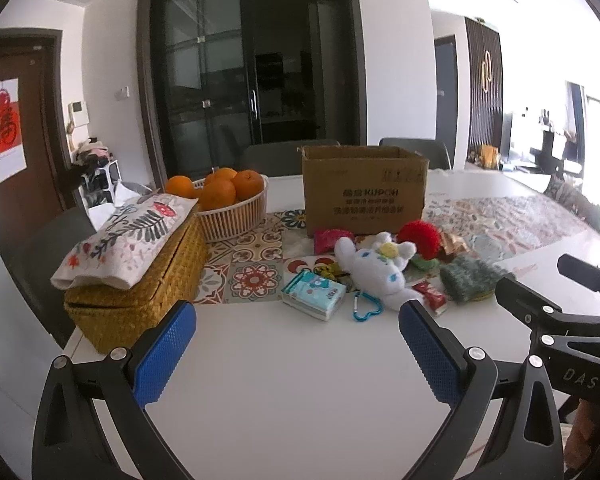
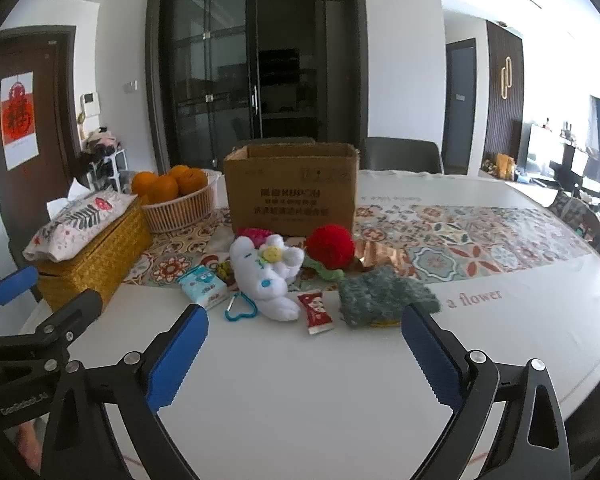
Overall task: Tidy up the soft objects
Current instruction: 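Grasp the white plush bunny with the right tool while the left tool grasps the blue tissue pack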
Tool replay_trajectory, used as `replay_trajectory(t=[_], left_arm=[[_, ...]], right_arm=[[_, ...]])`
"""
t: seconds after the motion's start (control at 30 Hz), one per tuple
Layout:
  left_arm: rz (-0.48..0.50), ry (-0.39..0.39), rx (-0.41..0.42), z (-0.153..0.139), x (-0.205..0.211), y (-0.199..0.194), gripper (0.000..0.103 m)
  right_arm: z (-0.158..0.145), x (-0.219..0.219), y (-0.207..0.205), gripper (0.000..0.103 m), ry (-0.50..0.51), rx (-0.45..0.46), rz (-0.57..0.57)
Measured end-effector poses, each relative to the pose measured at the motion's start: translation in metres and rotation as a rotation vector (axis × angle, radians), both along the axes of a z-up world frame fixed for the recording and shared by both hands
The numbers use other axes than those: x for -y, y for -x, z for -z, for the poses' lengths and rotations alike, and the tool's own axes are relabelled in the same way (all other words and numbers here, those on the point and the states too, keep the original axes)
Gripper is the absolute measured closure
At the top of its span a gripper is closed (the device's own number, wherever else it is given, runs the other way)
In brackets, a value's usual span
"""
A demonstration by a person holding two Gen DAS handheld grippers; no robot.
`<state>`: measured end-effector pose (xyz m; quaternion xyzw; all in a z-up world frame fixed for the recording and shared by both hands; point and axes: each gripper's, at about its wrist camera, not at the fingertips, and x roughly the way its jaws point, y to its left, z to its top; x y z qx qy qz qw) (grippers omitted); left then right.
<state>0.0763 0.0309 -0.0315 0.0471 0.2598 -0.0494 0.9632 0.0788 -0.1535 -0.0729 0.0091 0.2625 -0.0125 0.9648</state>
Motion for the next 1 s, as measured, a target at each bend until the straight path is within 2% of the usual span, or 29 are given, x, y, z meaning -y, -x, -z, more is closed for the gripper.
replay_trajectory(t=[0.23, 0.37, 0.57, 0.8, 1.0], left_arm=[[0.037, -0.024, -0.05, 0.018, -0.001, -0.037, 0.0], [0.054, -0.034, -0.08, 0.03, -0.001, -0.062, 0.0], [0.09, -0.041, -0.127, 0.044, -0.003, -0.099, 0.0], [0.176, -0.07, -0.189, 0.069, -0.001, -0.138, 0.0], [0.283, -0.108, -0.237, 0.091, 0.005, -0.157, 0.0]], right_arm=[[0.017, -0.001, -0.037, 0.016, -0.007, -0.056, 0.017], [0.028, 0.001, -0.059, 0.019, -0.017, -0.09, 0.051], [0.047, -0.001, -0.095, 0.023, -0.057, -0.159, 0.038], [0.069, -0.012, -0.13, 0.027, -0.071, -0.212, -0.009], [0.085, -0.022, -0.149, 0.03, -0.048, -0.253, -0.062]])
